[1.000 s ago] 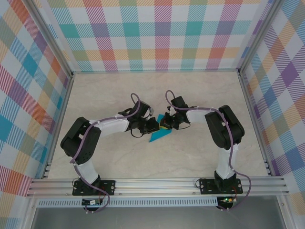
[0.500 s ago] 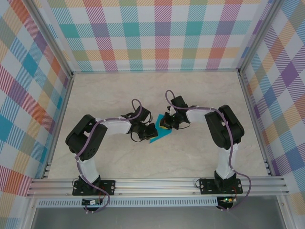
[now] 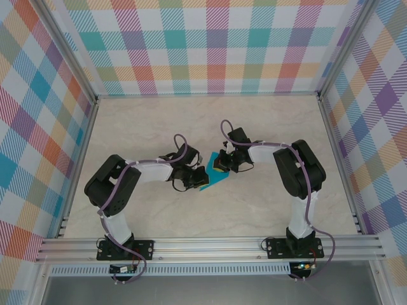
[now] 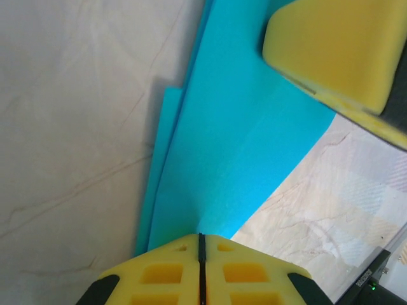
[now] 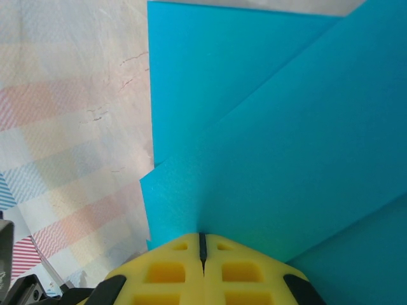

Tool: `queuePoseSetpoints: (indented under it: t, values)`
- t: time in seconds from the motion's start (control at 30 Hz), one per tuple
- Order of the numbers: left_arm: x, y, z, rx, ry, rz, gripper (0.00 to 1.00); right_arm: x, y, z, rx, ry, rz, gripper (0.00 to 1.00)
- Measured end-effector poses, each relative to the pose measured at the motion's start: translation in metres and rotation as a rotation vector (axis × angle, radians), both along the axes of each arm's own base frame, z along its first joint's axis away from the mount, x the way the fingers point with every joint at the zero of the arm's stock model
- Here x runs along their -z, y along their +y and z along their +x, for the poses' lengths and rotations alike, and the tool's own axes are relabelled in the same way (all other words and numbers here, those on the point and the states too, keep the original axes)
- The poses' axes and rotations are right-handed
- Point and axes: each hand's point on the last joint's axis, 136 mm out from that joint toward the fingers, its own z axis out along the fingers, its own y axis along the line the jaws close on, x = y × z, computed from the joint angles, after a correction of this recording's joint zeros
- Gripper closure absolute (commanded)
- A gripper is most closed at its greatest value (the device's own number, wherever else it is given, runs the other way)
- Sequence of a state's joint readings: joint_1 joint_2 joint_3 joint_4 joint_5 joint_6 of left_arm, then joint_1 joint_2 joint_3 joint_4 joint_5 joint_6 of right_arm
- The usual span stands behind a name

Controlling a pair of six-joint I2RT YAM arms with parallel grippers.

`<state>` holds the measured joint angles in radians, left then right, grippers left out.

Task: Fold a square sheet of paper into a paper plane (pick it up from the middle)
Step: Fourth fold the wing at the center of the table.

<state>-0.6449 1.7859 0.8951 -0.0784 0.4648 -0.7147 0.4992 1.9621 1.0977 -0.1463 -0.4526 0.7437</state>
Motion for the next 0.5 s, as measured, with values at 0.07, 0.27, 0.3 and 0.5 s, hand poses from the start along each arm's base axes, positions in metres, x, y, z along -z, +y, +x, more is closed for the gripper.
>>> queuePoseSetpoints:
  t: [0.07,0.27,0.3,0.5]
  values:
    - [0.002,0.002,-0.002,-0.003,-0.004,-0.023,0.93,0.000,0.000,0.000,0.000,0.001,-0.001,1.00]
    - [0.002,0.004,-0.005,-0.012,-0.019,-0.077,0.94,0.001,0.000,0.000,0.001,0.004,-0.003,1.00]
    - [0.002,0.004,-0.005,-0.012,-0.021,-0.080,0.94,0.001,0.000,0.000,0.001,0.004,-0.004,1.00]
    - [0.002,0.015,-0.015,-0.018,-0.017,-0.079,0.96,0.001,0.000,0.000,0.001,0.005,-0.005,1.00]
